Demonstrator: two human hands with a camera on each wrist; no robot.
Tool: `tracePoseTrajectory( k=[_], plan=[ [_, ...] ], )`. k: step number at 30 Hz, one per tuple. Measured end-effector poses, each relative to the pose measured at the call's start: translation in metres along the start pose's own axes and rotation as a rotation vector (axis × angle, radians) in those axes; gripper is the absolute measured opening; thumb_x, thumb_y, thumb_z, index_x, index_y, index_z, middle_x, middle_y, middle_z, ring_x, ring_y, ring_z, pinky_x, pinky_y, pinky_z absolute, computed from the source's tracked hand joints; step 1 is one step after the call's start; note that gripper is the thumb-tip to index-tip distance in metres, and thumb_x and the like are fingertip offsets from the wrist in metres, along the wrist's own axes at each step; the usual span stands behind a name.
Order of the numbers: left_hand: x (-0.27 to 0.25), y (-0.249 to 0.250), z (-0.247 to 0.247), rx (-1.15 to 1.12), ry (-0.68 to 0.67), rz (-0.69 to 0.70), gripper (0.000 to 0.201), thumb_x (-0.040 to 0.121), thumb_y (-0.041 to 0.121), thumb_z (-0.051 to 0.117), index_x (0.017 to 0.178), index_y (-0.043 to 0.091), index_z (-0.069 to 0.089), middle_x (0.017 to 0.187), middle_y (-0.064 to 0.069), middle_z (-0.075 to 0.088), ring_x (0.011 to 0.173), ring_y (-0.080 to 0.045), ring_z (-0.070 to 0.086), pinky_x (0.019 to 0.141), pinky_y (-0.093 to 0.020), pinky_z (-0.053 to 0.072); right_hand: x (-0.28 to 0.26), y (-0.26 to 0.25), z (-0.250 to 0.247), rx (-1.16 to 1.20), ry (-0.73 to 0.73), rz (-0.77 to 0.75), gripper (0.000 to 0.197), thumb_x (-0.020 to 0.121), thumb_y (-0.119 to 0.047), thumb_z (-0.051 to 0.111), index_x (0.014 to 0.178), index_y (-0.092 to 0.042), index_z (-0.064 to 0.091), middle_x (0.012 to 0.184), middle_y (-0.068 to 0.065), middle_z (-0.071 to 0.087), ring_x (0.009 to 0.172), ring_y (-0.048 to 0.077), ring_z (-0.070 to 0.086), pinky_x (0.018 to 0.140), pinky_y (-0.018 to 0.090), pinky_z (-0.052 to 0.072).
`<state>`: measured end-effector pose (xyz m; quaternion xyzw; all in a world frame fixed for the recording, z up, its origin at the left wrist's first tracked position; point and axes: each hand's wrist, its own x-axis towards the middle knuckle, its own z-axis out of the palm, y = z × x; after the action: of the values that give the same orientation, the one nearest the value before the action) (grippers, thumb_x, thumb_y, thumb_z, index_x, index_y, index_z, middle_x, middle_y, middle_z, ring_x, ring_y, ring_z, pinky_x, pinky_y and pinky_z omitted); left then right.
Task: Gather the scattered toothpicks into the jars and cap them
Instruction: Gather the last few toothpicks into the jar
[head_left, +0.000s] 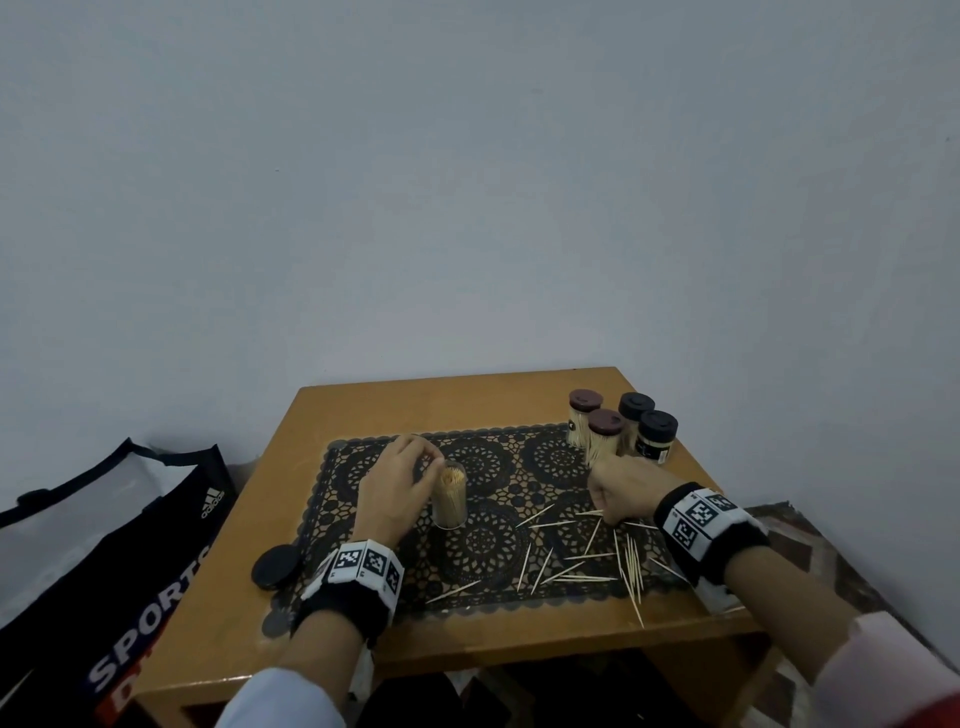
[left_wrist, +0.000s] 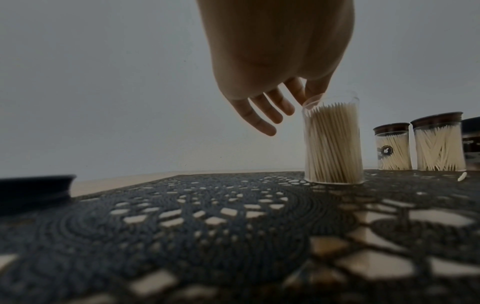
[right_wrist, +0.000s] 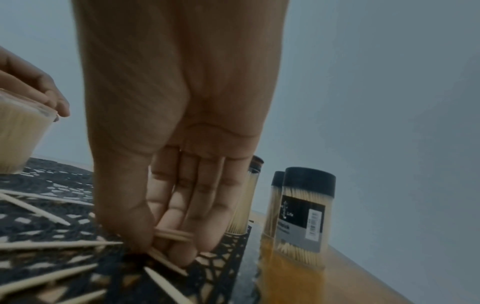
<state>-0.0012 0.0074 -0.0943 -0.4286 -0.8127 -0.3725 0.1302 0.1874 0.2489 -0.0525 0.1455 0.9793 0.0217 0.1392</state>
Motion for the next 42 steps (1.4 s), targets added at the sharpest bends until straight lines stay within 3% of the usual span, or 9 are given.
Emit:
tracePoseTrajectory(
  k=[4,9,13,17,23,27,34,39,42],
  plan=[
    [-0.002,0.001,-0.001,-0.004,0.000,0.002,0.012,0.097,0.034,0.054,0.096,0.026,0.062,0.100,0.013,0.057,0.082,-0.005,0.055,0.065,-0.024,0.047,0.000,-0.004,0.001,-0.033,-0.042,0.009,0.012,0.082,-0.019,0.067,0.083,-0.015,0.056,0.085,0.003,0.058,0.083,0.022,0.057,0.067,0.034,0.046],
    [-0.002,0.001,0.000,-0.042,0.007,-0.011,0.010,0.099,0.031,0.052,0.100,0.025,0.061,0.099,0.013,0.059,0.085,-0.006,0.057,0.071,-0.031,0.052,0.000,-0.003,-0.009,0.120,0.011,0.011,0.005,0.083,-0.014,0.065,0.084,-0.016,0.061,0.077,-0.006,0.057,0.075,0.014,0.056,0.059,0.024,0.043],
    [-0.001,-0.001,0.002,-0.043,-0.008,-0.013,0.009,0.099,0.029,0.052,0.100,0.027,0.060,0.099,0.014,0.059,0.086,-0.004,0.057,0.072,-0.032,0.053,0.012,-0.012,-0.024,0.498,0.048,-0.042,0.009,0.086,-0.003,0.065,0.087,-0.011,0.066,0.077,0.005,0.069,0.068,0.026,0.069,0.054,0.023,0.053],
    [0.001,-0.003,0.003,-0.054,-0.028,-0.021,0.011,0.099,0.027,0.052,0.101,0.025,0.062,0.099,0.014,0.059,0.086,-0.004,0.056,0.074,-0.033,0.053,0.033,-0.039,-0.039,0.851,0.213,-0.107,0.019,0.086,-0.003,0.068,0.106,-0.006,0.068,0.077,0.008,0.071,0.060,0.014,0.067,0.058,0.024,0.057],
    [0.001,-0.004,0.004,-0.062,-0.022,-0.034,0.011,0.099,0.027,0.050,0.105,0.026,0.060,0.101,0.015,0.061,0.089,-0.003,0.057,0.075,-0.033,0.052,0.056,-0.101,-0.055,1.278,0.376,-0.129,0.015,0.080,-0.005,0.074,0.094,-0.003,0.070,0.082,0.003,0.072,0.067,0.005,0.065,0.061,0.017,0.052],
    [-0.001,0.002,0.001,-0.095,0.004,-0.048,0.016,0.102,0.026,0.047,0.113,0.022,0.058,0.104,0.011,0.063,0.089,-0.005,0.058,0.075,-0.028,0.048,0.071,-0.124,-0.042,1.218,0.405,-0.066,0.010,0.075,-0.008,0.080,0.082,-0.008,0.075,0.077,0.002,0.074,0.068,0.006,0.066,0.074,0.025,0.054],
    [-0.002,0.005,-0.003,-0.143,0.065,0.042,0.023,0.103,0.035,0.043,0.113,0.022,0.059,0.100,0.011,0.064,0.087,-0.003,0.059,0.073,-0.027,0.050,0.081,-0.128,-0.025,1.015,0.376,-0.031,0.012,0.071,-0.011,0.083,0.076,-0.002,0.077,0.082,0.006,0.073,0.078,0.021,0.065,0.075,0.038,0.055],
    [-0.001,0.004,-0.003,-0.143,0.037,0.108,0.021,0.101,0.033,0.048,0.112,0.023,0.062,0.105,0.013,0.064,0.089,0.000,0.058,0.074,-0.024,0.050,0.058,-0.106,-0.041,1.201,0.305,-0.159,0.029,0.078,-0.006,0.078,0.106,-0.005,0.072,0.096,0.002,0.071,0.081,0.005,0.063,0.069,0.012,0.047],
    [-0.001,0.004,-0.002,-0.116,0.034,0.102,0.018,0.100,0.031,0.050,0.110,0.023,0.063,0.105,0.014,0.064,0.088,-0.001,0.058,0.076,-0.028,0.052,0.046,-0.081,-0.041,1.175,0.325,-0.138,0.033,0.082,-0.006,0.073,0.114,-0.012,0.067,0.107,0.001,0.068,0.078,0.001,0.058,0.062,0.010,0.042]
  ],
)
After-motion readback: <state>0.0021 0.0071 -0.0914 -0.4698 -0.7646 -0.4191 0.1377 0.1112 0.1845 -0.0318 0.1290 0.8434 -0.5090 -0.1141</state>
